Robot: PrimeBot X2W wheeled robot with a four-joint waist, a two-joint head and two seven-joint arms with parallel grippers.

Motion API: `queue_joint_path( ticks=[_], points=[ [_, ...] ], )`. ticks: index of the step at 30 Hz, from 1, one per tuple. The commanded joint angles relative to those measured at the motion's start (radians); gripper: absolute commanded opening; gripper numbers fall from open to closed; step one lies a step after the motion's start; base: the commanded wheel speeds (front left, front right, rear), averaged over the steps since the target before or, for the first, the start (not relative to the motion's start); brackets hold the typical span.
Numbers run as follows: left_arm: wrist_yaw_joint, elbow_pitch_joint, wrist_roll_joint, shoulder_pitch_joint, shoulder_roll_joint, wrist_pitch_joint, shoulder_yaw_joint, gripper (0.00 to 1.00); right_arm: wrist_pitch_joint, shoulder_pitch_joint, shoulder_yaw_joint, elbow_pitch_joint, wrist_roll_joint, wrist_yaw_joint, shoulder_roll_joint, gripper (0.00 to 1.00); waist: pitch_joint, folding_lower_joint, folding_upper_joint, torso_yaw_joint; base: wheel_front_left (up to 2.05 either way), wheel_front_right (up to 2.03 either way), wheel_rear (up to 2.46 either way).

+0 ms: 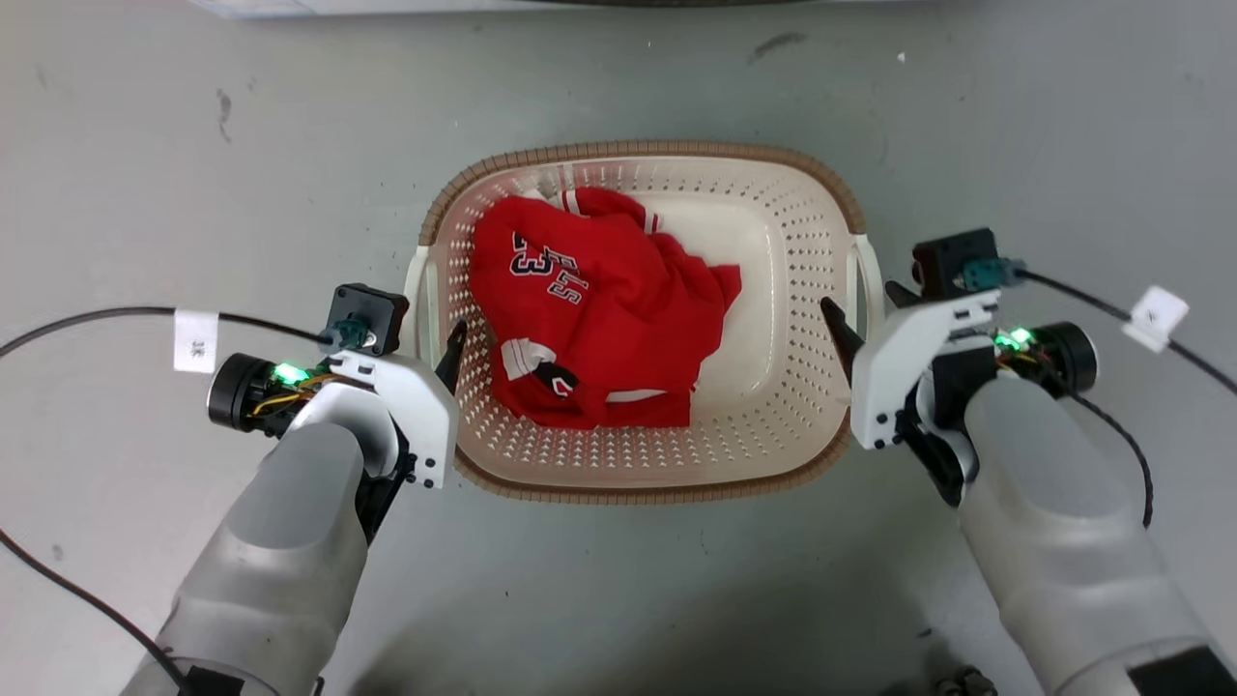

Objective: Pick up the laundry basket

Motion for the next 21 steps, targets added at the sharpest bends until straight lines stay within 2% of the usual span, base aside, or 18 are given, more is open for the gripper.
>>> queue_joint_path(
  ticks=[1,11,15,21],
  points=[
    [0.001,0.002,-0.008,-0.012,0.004,0.005,-0.009,1.00,0.001,-0.023,0.003,0.006,0.006,-0.001,-0.001,1.00,0.012,-0.0002,0.0000,0.000,0.00,0.00,0.00],
    [0.001,-0.054,-0.255,-0.091,0.079,0.168,-0.288,1.00,0.063,-0.171,0.070,0.171,0.066,-0.001,-0.001,1.00,0.076,-0.0002,0.0000,0.008,0.00,0.00,0.00],
    [0.001,-0.077,-0.335,-0.113,0.114,0.193,-0.374,1.00,0.065,-0.205,0.093,0.210,0.079,-0.001,-0.001,1.00,0.091,-0.0002,0.0000,0.011,0.00,0.00,0.00],
    [0.001,-0.077,-0.423,-0.148,0.133,0.184,-0.462,1.00,0.054,-0.232,0.106,0.262,0.098,-0.001,-0.001,1.00,0.105,-0.0002,0.0000,0.025,0.00,0.00,0.00]
  ],
)
